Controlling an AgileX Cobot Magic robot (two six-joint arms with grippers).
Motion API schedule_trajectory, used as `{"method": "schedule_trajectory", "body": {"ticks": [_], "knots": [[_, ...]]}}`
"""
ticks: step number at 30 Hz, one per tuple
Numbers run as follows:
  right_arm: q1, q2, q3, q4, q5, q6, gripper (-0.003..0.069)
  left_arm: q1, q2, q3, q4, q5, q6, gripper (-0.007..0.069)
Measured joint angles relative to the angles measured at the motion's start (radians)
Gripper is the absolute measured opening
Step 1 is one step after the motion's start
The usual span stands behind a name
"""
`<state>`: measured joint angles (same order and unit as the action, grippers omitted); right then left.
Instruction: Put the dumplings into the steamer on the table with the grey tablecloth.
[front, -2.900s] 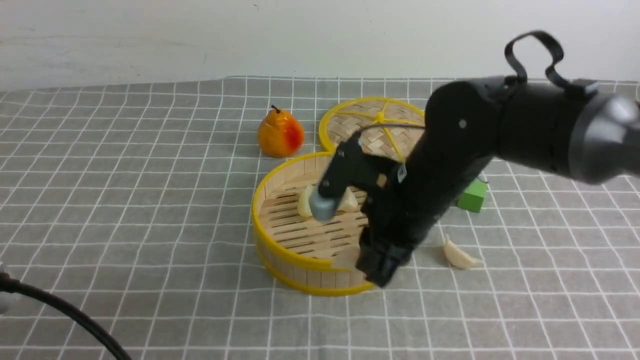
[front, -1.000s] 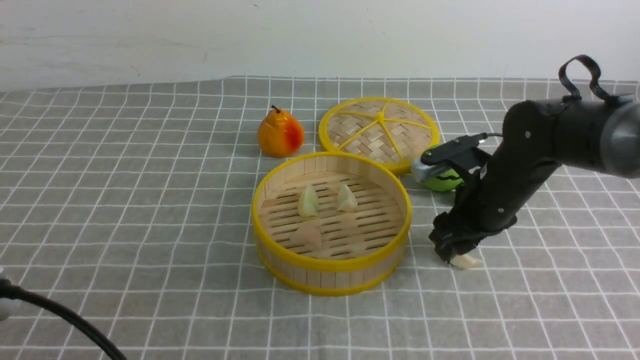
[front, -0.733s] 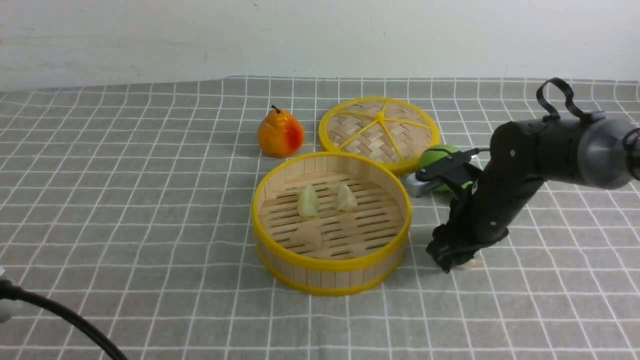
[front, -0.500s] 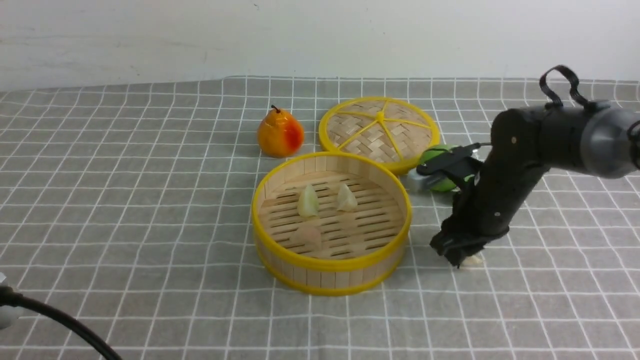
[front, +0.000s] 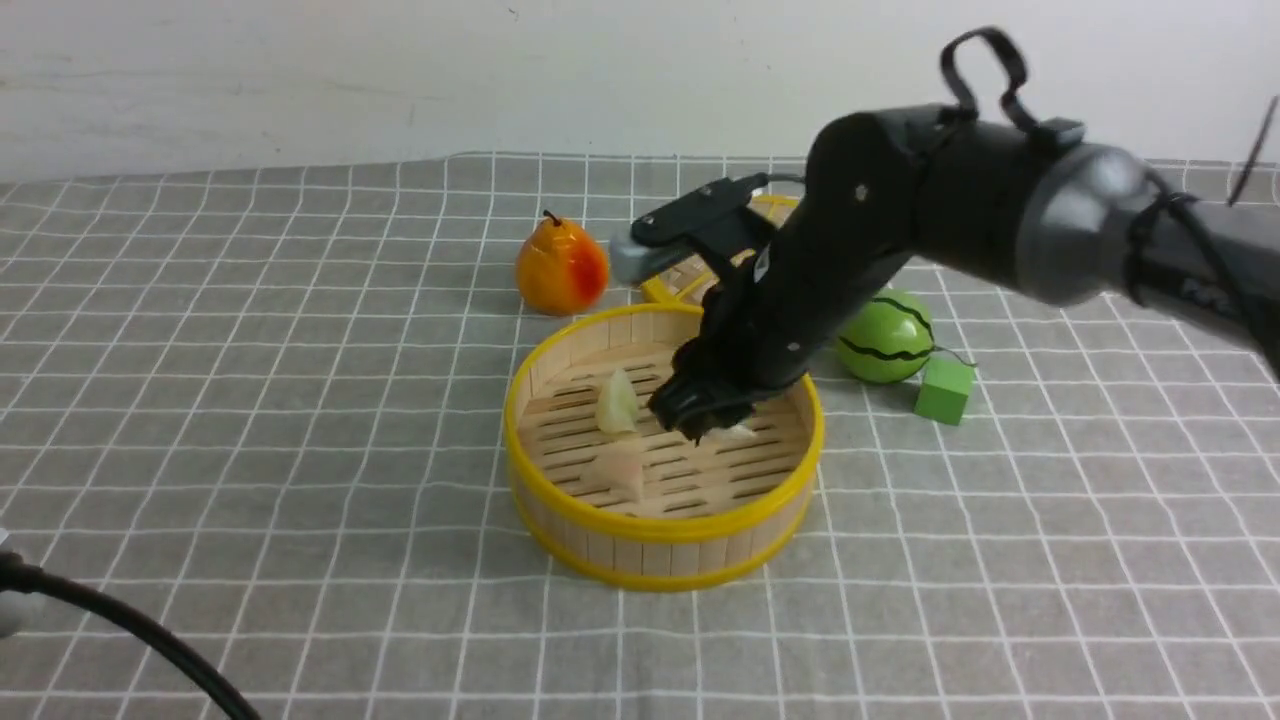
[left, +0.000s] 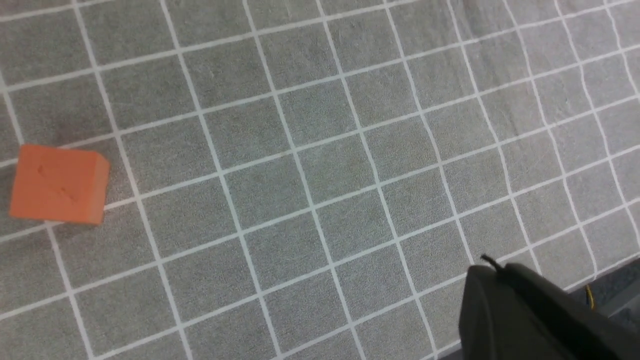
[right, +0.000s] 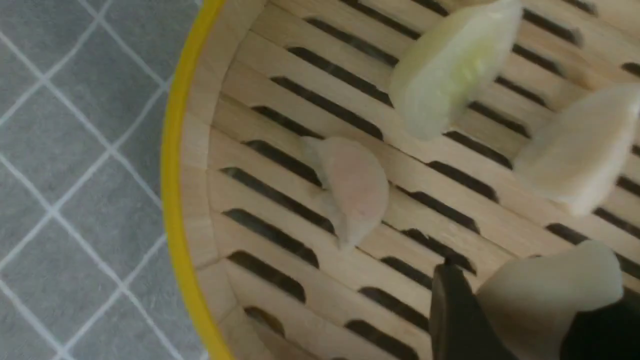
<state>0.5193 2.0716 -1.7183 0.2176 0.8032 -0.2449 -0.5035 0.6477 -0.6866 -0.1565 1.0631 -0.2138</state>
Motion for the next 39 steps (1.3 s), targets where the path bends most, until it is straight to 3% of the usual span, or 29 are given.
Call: {"method": "schedule_trajectory", "body": {"ticks": [4,11,15,18,25,28,39], "knots": [[0.003,0.072,0.000,-0.005,-0.044,0.027,0.0251,0.000,-0.061,0.031,0.006,-0.037,0.000,0.0014],[0.003,0.084,-0.004,-0.010,-0.059,0.048,0.0457,0.000,-0.296,0.169,0.052,-0.188,0.000,0.0015],[0.003,0.038,-0.013,-0.013,-0.002,0.049,0.0490,0.000,-0.370,0.200,0.066,-0.283,0.000,0.0017],[0.003,-0.059,-0.014,-0.013,0.044,0.049,0.0425,0.000,-0.384,0.205,0.067,-0.338,0.000,0.0019],[0.003,-0.423,0.197,-0.010,0.011,0.048,0.0024,0.000,-0.387,0.206,0.068,-0.357,0.000,0.0027],[0.003,-0.585,0.356,-0.008,-0.059,0.048,-0.0019,0.000,-0.387,0.206,0.069,-0.357,0.000,0.0028],[0.003,-1.127,0.821,0.033,-0.323,0.048,-0.0017,0.000,-0.387,0.206,0.069,-0.357,0.000,0.0039]]}}
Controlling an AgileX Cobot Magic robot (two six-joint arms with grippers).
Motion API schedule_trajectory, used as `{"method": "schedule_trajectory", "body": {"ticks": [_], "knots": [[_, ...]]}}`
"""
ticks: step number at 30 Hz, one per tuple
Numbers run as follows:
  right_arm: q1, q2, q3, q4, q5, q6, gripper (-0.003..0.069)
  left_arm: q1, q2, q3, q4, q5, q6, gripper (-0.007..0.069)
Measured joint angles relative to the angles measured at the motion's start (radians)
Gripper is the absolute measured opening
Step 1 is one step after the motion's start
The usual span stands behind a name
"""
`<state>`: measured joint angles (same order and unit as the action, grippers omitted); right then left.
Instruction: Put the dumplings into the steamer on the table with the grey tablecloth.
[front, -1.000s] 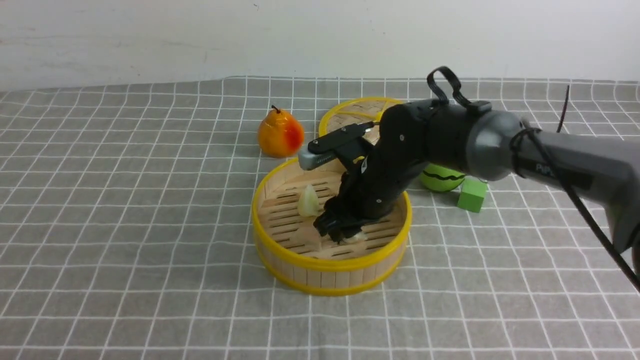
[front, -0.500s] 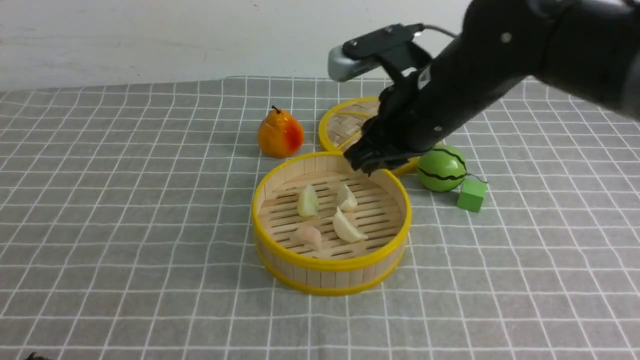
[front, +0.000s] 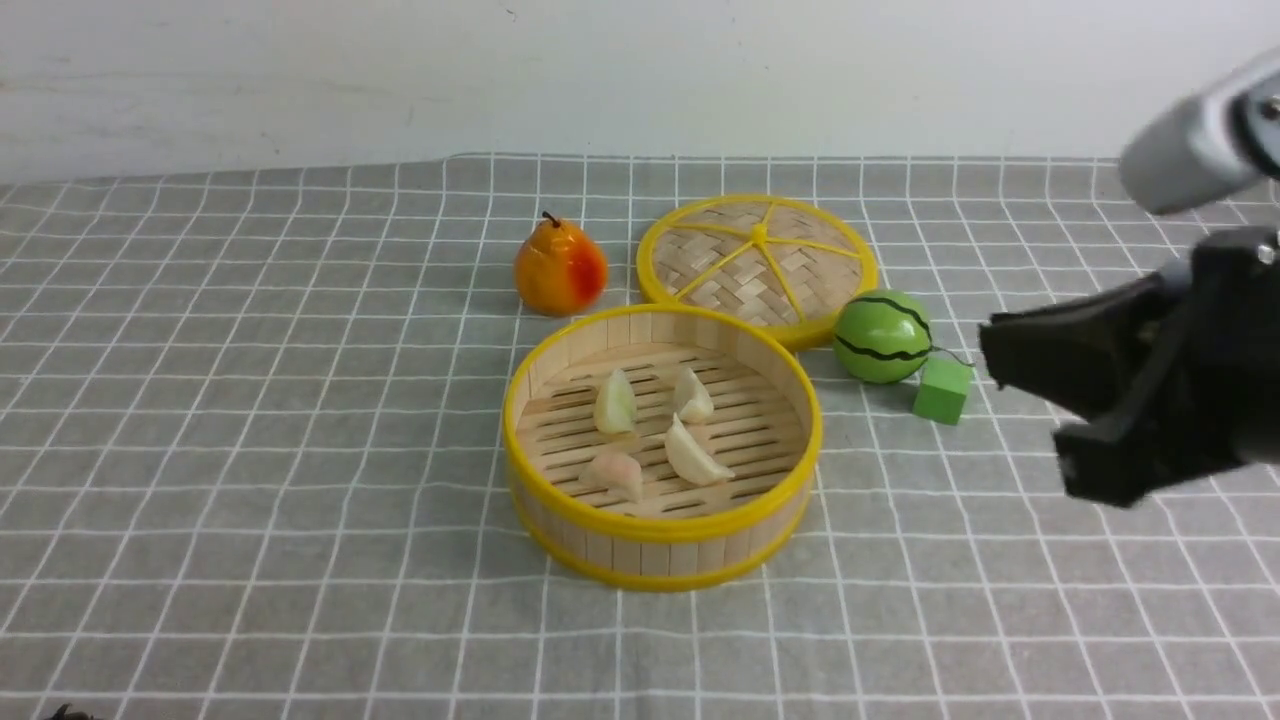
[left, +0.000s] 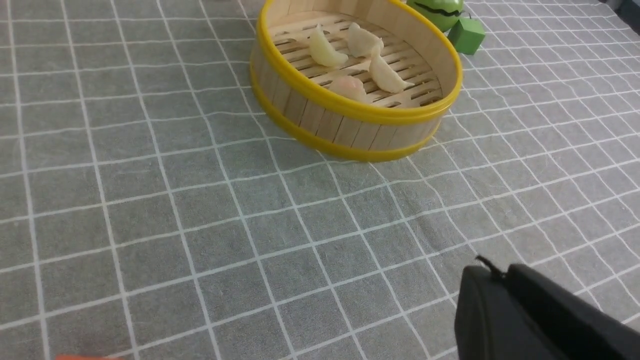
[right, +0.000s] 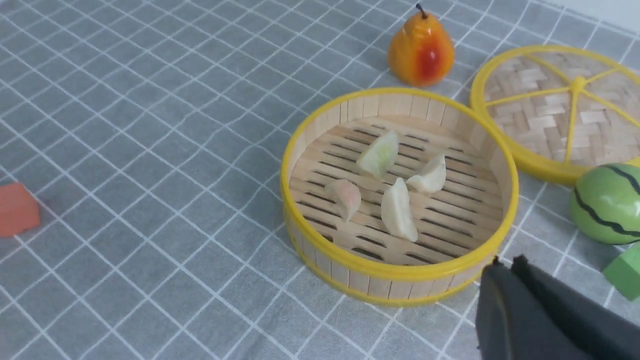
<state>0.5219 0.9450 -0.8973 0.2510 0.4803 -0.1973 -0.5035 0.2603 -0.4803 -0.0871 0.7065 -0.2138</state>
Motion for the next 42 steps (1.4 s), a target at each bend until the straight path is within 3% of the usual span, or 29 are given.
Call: {"method": "schedule_trajectory", "body": {"ticks": [9,19,22,26,31,33,37,42], "knots": [[0.000,-0.177,0.107,0.003,0.007,0.000,-0.0010,0.000,0.000,0.000,0.000,0.000,0.000,0.0050],[0.000,-0.187,0.108,-0.001,0.026,0.000,-0.0006,0.000,0.000,0.000,0.002,0.000,0.000,0.0057],[0.000,-0.187,0.134,-0.012,-0.020,0.000,-0.0021,0.000,0.000,0.000,0.002,0.000,0.000,0.0059],[-0.017,-0.264,0.283,-0.061,-0.203,0.015,-0.0022,0.000,0.000,0.000,0.002,0.000,0.000,0.0064],[-0.145,-0.456,0.516,-0.087,-0.377,0.107,-0.0022,0.000,0.000,0.000,0.002,0.000,0.000,0.0071],[-0.240,-0.568,0.621,-0.123,-0.412,0.162,-0.0022,0.000,0.000,0.000,0.002,0.000,0.000,0.0074],[-0.407,-0.754,0.781,-0.203,-0.387,0.260,-0.0022,0.000,0.000,0.000,0.002,0.000,0.000,0.0080],[-0.519,-0.900,0.889,-0.234,-0.313,0.316,-0.0022,0.000,0.000,0.000,0.002,0.000,0.000,0.0082]]}}
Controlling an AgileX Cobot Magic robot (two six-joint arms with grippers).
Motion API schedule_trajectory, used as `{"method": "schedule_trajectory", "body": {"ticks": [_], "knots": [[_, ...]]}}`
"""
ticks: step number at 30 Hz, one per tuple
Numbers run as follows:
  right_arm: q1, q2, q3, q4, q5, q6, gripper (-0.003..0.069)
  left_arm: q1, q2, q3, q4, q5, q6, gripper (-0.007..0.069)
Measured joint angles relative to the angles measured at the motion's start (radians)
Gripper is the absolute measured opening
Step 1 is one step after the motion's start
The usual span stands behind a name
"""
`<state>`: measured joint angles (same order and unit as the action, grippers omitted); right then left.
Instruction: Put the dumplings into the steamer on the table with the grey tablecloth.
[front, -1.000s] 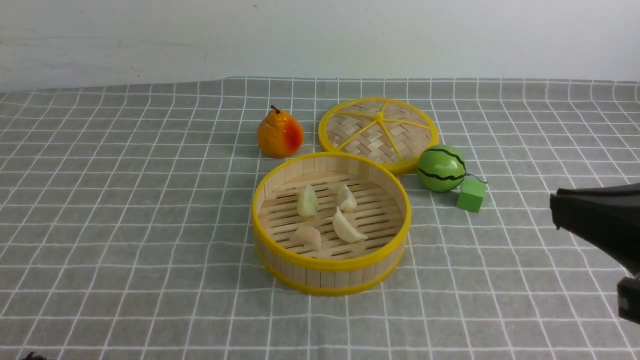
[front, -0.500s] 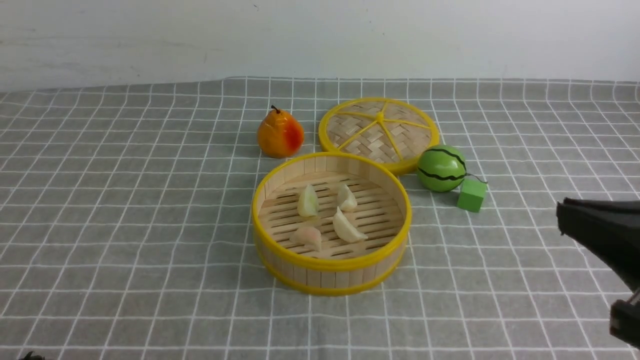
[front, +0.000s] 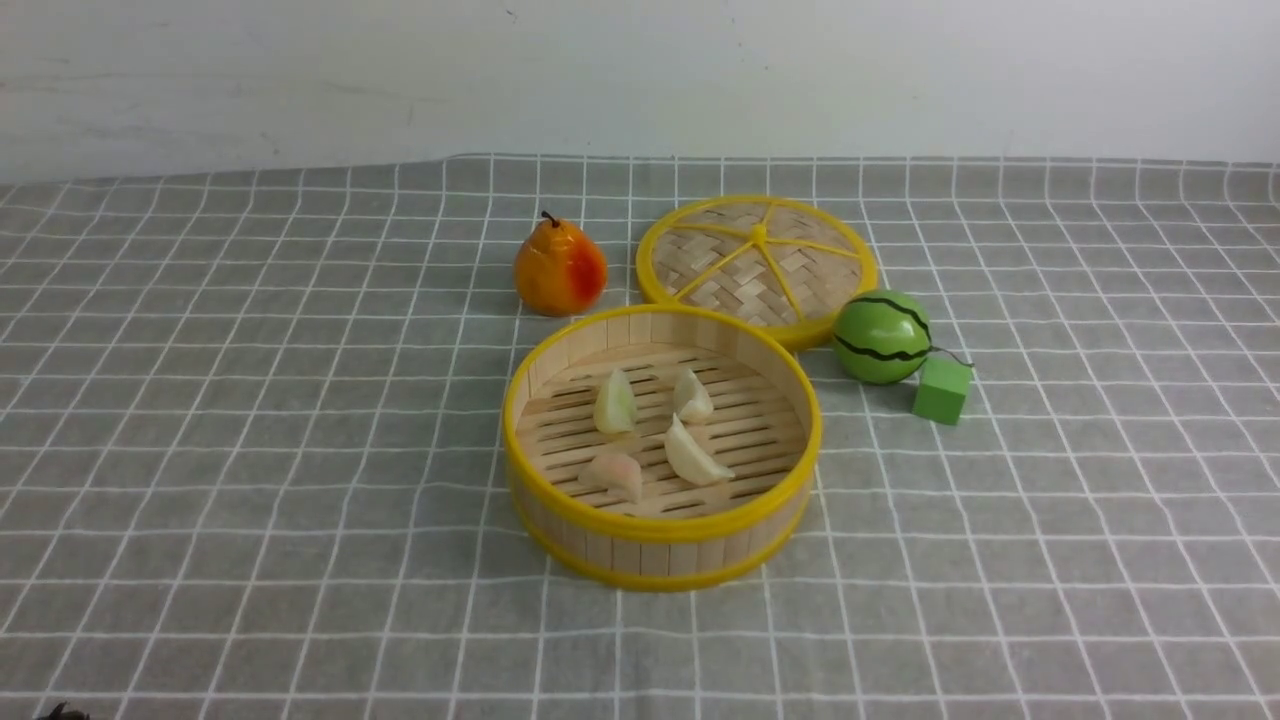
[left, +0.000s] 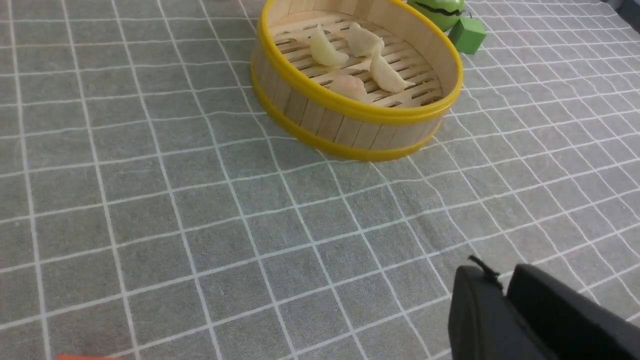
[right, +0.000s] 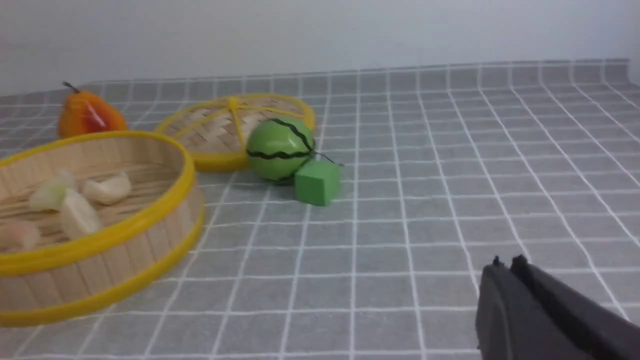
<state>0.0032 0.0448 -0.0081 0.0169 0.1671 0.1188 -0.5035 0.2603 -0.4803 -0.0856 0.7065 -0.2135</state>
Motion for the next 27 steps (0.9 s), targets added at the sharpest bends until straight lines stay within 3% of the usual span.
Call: {"method": "schedule_trajectory", "body": {"ticks": [9,27], "knots": [[-0.055,-0.054,0.030,-0.022,0.193,0.008,-0.0022,0.000,0.000,0.001,0.001,0.001,0.000,0.0088],[-0.055,-0.054,0.027,-0.028,0.209,0.007,-0.0015,0.000,0.000,0.001,0.001,0.001,0.000,0.0091]]}}
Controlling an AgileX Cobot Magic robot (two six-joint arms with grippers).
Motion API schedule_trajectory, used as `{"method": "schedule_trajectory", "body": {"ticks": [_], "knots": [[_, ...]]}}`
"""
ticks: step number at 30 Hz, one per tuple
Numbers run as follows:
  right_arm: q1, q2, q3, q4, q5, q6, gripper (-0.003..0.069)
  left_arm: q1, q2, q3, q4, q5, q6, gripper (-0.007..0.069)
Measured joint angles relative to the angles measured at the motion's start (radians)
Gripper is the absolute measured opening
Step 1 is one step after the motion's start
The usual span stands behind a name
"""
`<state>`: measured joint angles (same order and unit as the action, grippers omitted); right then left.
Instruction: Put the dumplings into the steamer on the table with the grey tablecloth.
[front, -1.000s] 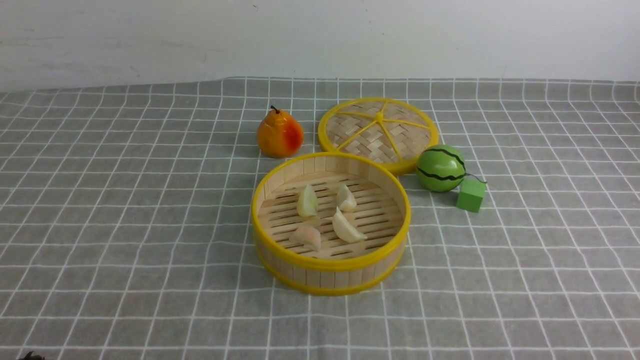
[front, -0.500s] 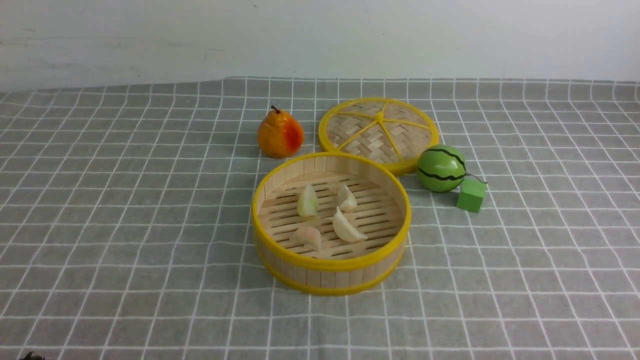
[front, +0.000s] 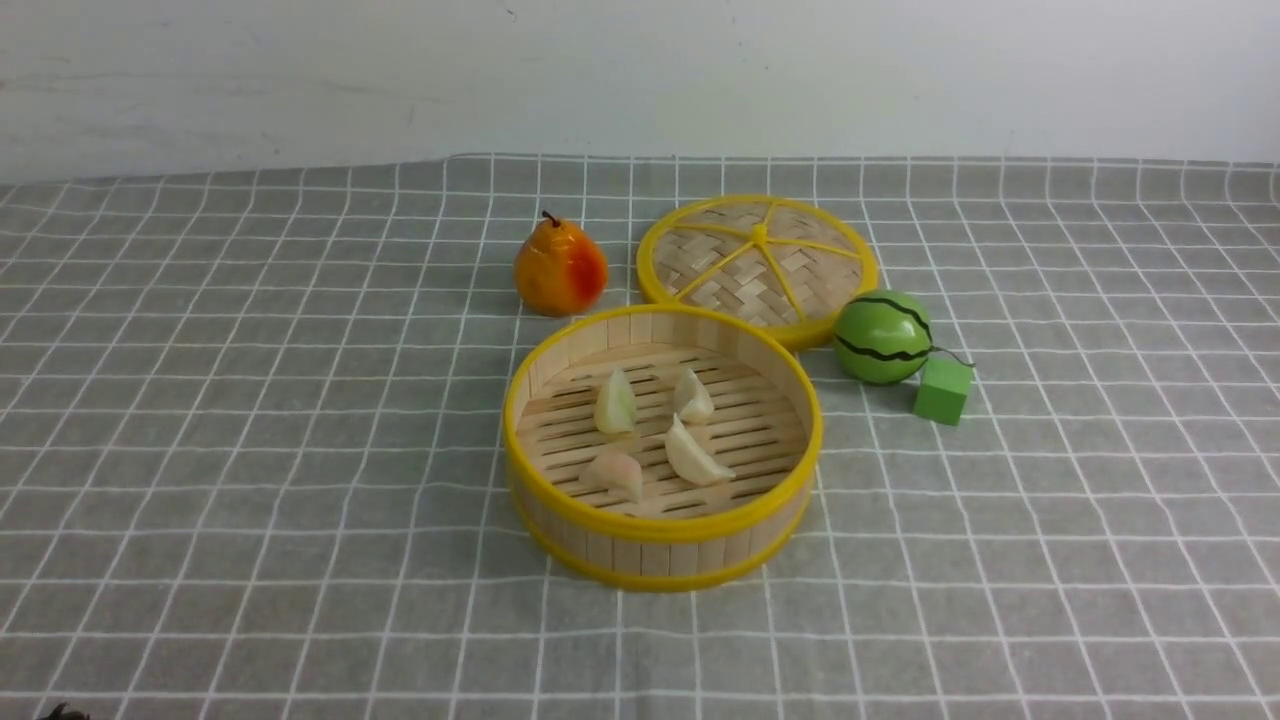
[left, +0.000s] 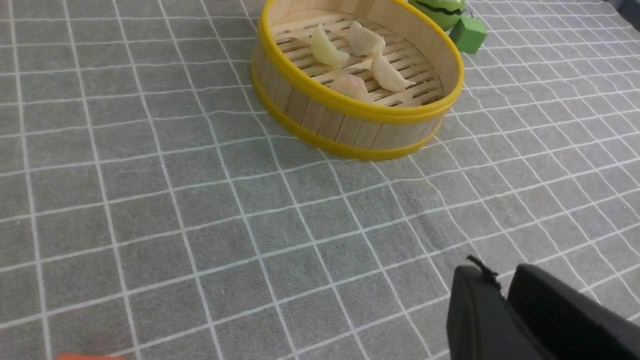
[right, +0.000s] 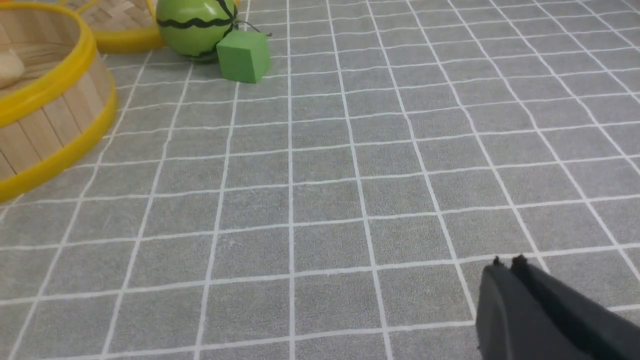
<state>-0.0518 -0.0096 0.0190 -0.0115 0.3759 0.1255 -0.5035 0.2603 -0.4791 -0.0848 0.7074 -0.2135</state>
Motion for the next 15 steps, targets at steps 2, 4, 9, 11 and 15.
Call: {"method": "schedule_trajectory", "body": {"ticks": [2,4,9,11,15], "knots": [[0.000,0.000,0.000,0.000,0.000,0.000,-0.0014,0.000,0.000,0.000,0.000,0.000,0.000,0.0094],[0.000,0.000,0.000,0.000,0.000,0.000,-0.0013,0.000,0.000,0.000,0.000,0.000,0.000,0.0097],[0.000,0.000,0.000,0.000,0.000,0.000,-0.0010,0.000,0.000,0.000,0.000,0.000,0.000,0.0102],[0.000,0.000,0.000,0.000,0.000,0.000,-0.0007,0.000,0.000,0.000,0.000,0.000,0.000,0.0106],[0.000,0.000,0.000,0.000,0.000,0.000,-0.0003,0.000,0.000,0.024,0.005,-0.011,0.000,0.0111]]}}
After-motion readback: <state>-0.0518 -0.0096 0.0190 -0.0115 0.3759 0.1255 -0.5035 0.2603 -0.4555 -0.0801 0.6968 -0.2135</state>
